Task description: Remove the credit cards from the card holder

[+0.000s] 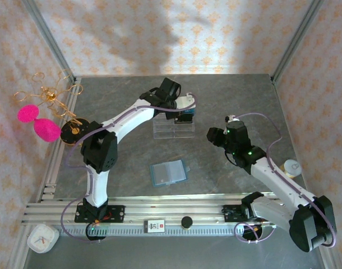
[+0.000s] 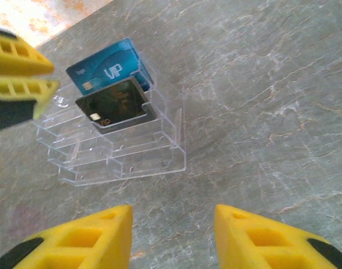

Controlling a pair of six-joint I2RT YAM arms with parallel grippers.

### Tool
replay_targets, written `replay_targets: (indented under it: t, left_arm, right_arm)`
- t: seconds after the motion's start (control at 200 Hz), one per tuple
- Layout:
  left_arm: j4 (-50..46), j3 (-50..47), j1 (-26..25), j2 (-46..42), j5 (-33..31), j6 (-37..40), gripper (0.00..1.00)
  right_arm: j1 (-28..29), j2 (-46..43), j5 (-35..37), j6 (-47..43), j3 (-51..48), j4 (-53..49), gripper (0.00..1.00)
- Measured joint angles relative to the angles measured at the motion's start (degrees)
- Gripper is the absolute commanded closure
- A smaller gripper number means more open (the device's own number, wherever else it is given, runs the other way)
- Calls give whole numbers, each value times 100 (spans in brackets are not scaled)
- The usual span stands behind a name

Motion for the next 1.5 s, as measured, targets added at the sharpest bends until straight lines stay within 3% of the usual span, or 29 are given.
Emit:
replay_targets:
  t: [0.19, 0.295, 0.44, 0.496, 0.706, 0.816, 1.006, 1.271, 1.401, 1.497]
  left_arm:
    - [1088, -758, 7, -1161, 63, -1333, 62]
    - [1926, -1738, 4, -2138, 61, -2376, 60]
    - [3025, -3580, 4, -3418, -122, -3960, 44]
    - [3294, -4328, 7, -3814, -315, -4640, 43]
    - [3373, -6148, 15, -4900, -682, -6540, 42]
    - [3351, -6988, 15, -5906, -765, -7350, 42]
    - [3195, -7744, 15, -7228, -949, -8216, 42]
    - [2900, -8021, 15, -7637, -1029, -8612, 43]
    - [2793, -8078, 15, -7652, -1021, -8653, 45]
    - [2791, -8083, 15, -7624, -964, -8675, 51]
  right_arm:
    - [254, 273, -457, -96, 0, 94, 60]
    - [927, 514, -485, -125, 0, 181, 60]
    - [1937, 820, -393, -225, 7, 345, 60]
    - [2291, 1021, -315, -251, 39, 380, 59]
    - [3580, 2170, 249, -404, 378, 455, 59]
    - [4129, 2723, 605, -509, 680, 450, 59]
    - [4623, 3510, 1255, -721, 1325, 385, 59]
    - [4715, 4317, 1727, -863, 1744, 232, 61]
    - [4780, 4468, 1858, -809, 1849, 216, 84]
    - [4778, 4485, 1923, -715, 1845, 223, 98]
